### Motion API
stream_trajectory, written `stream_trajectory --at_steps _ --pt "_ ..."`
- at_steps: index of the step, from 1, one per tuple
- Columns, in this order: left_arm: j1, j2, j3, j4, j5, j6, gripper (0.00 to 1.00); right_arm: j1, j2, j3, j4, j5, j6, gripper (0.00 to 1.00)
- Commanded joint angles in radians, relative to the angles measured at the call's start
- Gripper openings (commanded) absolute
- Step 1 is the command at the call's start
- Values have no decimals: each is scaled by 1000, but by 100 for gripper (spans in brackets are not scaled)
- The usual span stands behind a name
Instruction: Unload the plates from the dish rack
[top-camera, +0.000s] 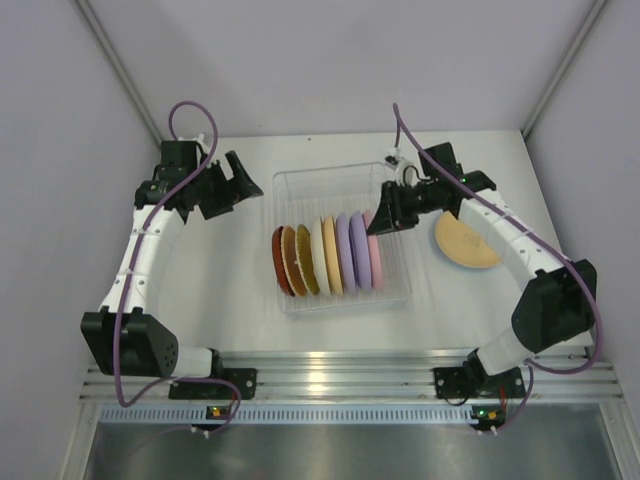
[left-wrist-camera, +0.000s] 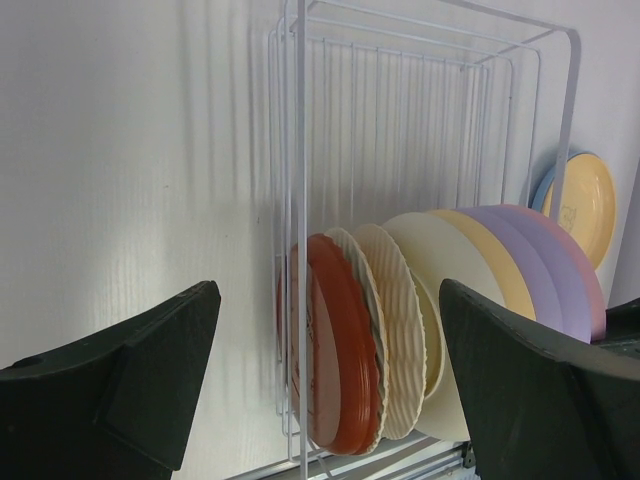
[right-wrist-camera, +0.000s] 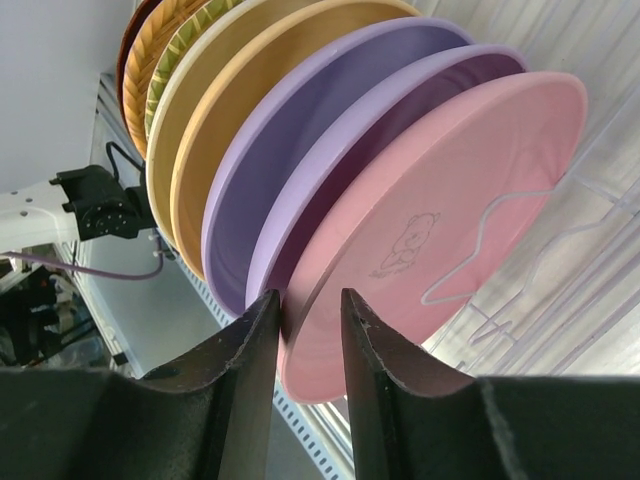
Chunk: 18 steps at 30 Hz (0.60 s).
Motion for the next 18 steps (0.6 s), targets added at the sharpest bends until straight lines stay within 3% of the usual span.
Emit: stream_trajectory --at_steps 1,10,11,15,18 --pt "-3 -26 4 10 -5 16 96 24 6 -2 29 -19 -17 31" --pt "-3 -28 1 8 -7 18 96 54 22 -17 33 -15 -12 29" --pt "-3 -28 1 10 -7 18 96 54 22 -16 35 -16 -12 27" --pt "-3 -28 2 10 -5 18 96 42 23 13 24 -44 -22 0" --pt "-5 -28 4 8 -7 19 96 18 20 32 52 -97 -12 0"
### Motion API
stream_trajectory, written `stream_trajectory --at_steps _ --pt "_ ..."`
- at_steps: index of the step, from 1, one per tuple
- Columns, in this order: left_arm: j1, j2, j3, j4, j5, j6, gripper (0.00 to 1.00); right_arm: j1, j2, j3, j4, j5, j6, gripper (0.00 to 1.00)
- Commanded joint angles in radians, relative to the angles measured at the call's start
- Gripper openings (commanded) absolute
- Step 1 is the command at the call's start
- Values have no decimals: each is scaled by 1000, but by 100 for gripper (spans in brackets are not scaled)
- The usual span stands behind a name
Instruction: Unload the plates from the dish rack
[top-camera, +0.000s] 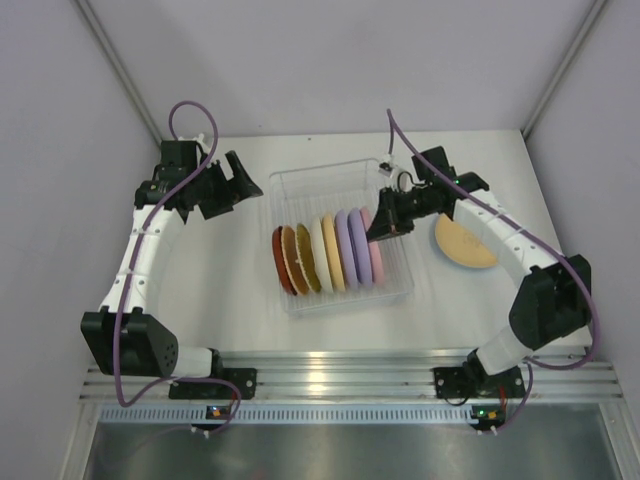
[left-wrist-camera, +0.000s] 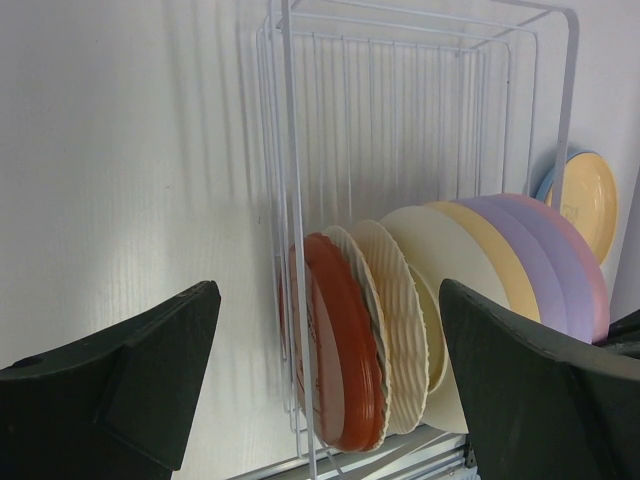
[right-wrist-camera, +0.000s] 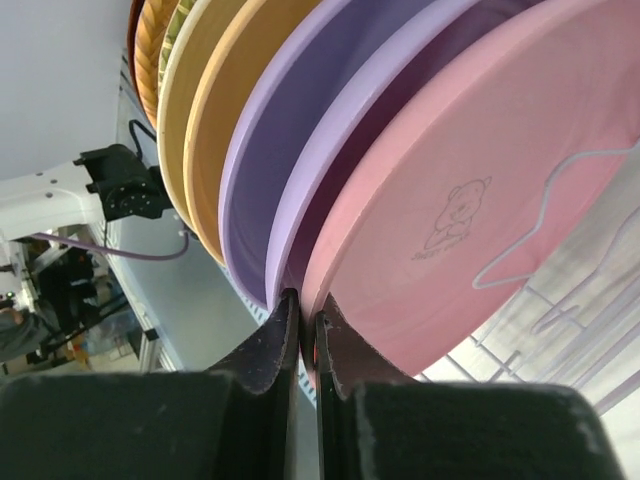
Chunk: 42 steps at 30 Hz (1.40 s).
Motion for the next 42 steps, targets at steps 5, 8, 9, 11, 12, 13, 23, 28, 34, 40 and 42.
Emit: stream_trajectory --at_steps 5,8,9,11,12,13,23,28,34,40,42 --pt "-3 -29 4 7 -6 14 96 -88 -30 16 227 -242 64 0" --pt "-5 -28 7 5 -3 16 96 -125 -45 -3 347 -323 145 0" --pt "-3 -28 8 7 -4 16 96 -135 -50 -15 375 -338 166 0" --pt "-3 -28 8 5 -6 17 96 -163 -61 -30 453 -380 224 0" --pt "-3 -28 8 4 -4 17 96 -172 -68 -32 471 -389 241 0" --pt "-3 -29 8 2 -4 16 96 -192 -76 -30 485 -406 259 0" --pt "-3 -23 14 7 6 14 96 -394 -150 72 528 -432 310 0" --pt "-3 -23 11 8 11 11 96 -465 -147 232 155 0 73 0" --pt "-3 -17 11 13 17 8 96 -430 -82 376 -135 584 -64 0" --pt "-3 -5 11 16 29 3 96 -413 15 281 -231 873 -78 0" --pt "-3 -2 11 16 30 2 96 -410 13 188 -174 870 -80 0"
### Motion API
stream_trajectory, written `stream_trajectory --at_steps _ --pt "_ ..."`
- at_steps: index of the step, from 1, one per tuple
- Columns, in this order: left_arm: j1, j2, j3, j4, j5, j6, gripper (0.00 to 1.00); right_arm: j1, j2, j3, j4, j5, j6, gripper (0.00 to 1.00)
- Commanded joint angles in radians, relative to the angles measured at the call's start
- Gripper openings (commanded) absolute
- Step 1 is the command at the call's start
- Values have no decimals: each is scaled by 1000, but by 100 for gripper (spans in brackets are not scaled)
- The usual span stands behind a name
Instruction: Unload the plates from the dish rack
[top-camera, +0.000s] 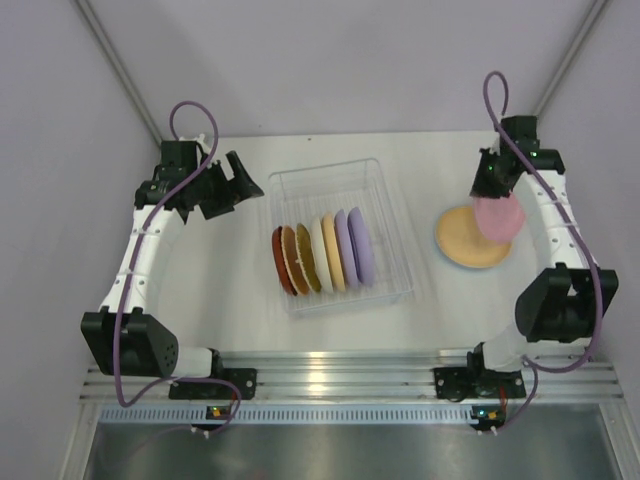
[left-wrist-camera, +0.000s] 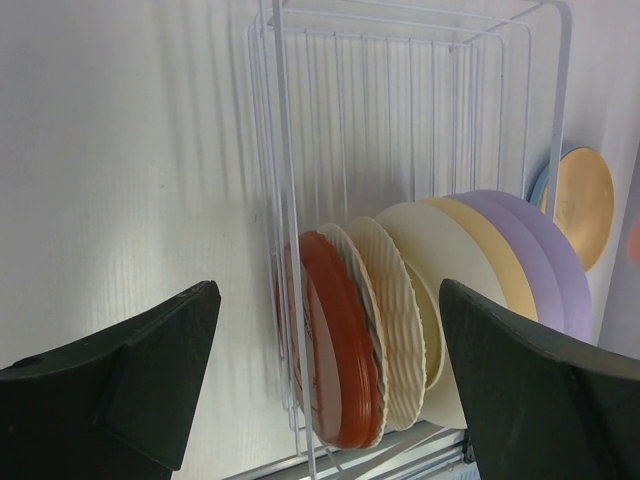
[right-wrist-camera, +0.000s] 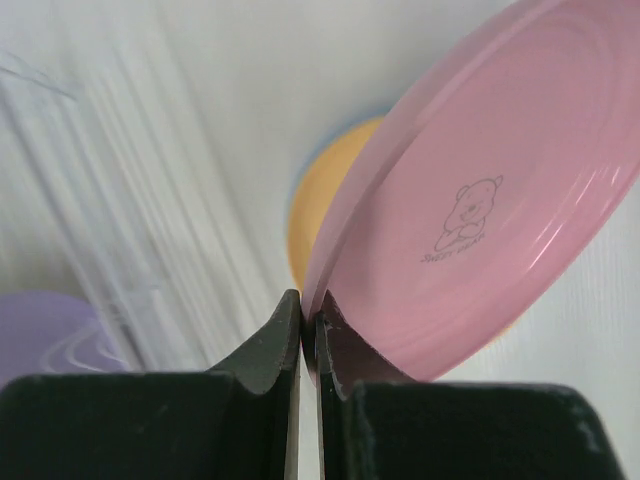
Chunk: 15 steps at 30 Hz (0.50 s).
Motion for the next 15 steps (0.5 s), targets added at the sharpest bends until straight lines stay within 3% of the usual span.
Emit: stream_trajectory --at_steps 1,13,15 --pt "-5 0 13 18 20 -1 96 22 17 -121 -32 156 -38 0" --pt "-9 8 24 15 13 5 96 195 189 -103 -68 248 -78 2" --pt "-9 4 22 13 13 7 96 221 198 -82 -85 286 -78 34"
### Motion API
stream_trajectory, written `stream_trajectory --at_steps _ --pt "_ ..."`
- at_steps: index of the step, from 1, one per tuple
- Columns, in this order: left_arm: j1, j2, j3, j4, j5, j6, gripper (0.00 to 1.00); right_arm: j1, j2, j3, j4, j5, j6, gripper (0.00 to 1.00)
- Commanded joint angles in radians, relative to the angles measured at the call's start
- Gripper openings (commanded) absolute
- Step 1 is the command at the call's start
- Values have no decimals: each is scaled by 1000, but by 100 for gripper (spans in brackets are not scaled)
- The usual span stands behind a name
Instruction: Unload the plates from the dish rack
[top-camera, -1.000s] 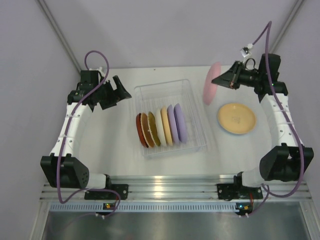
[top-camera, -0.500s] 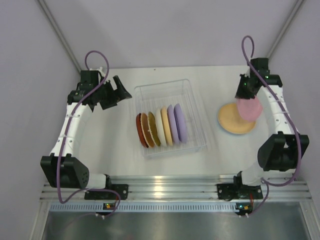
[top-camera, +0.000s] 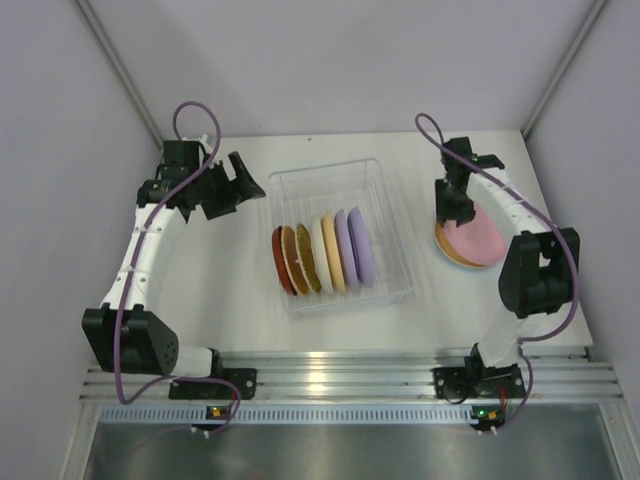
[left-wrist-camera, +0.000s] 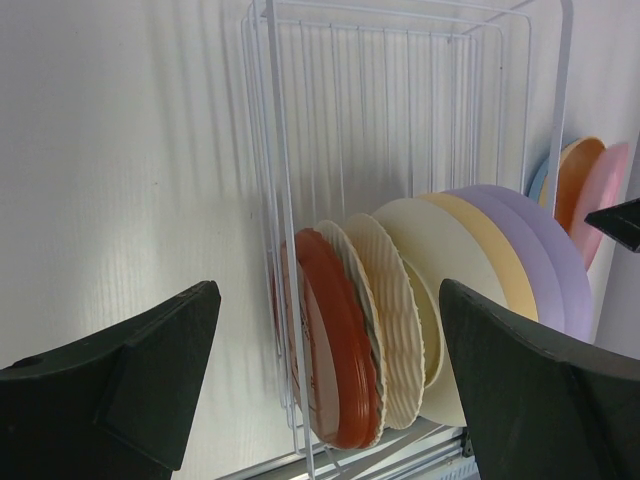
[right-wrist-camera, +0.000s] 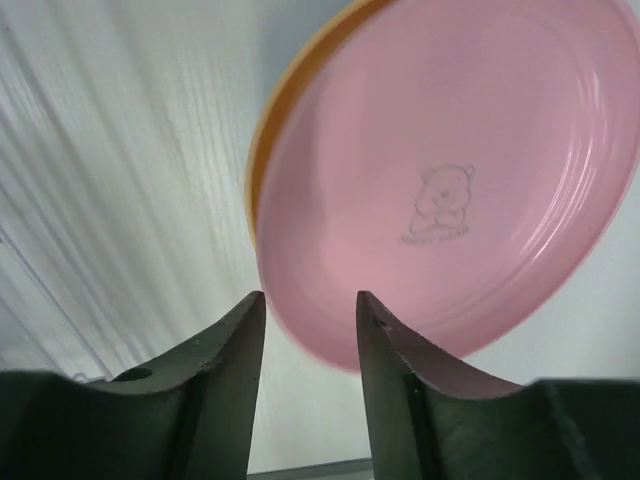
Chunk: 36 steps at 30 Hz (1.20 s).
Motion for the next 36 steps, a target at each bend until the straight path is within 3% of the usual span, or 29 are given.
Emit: stream_trajectory --at_steps 1,2,5,8,10,15,20,36 --pt "-3 -9 21 11 -3 7 96 34 9 73 -36 87 -17 44" --pt "-3 -9 21 13 -2 7 96 37 6 90 -48 91 -16 55" --pt "-3 -6 22 15 0 7 96 49 -20 135 -57 58 -16 64" --pt "-5 -1 22 18 3 5 96 54 -75 172 -29 -100 -19 64" --pt "-5 2 22 19 1 5 96 54 -155 150 51 -444 -31 63" --pt "-5 3 24 21 1 7 96 68 -201 72 162 -821 -2 61" --pt "-5 6 21 22 3 5 96 115 -201 0 209 -1008 -2 59" --pt "-5 -7 5 25 -6 13 96 229 -117 -40 229 -1098 -19 51"
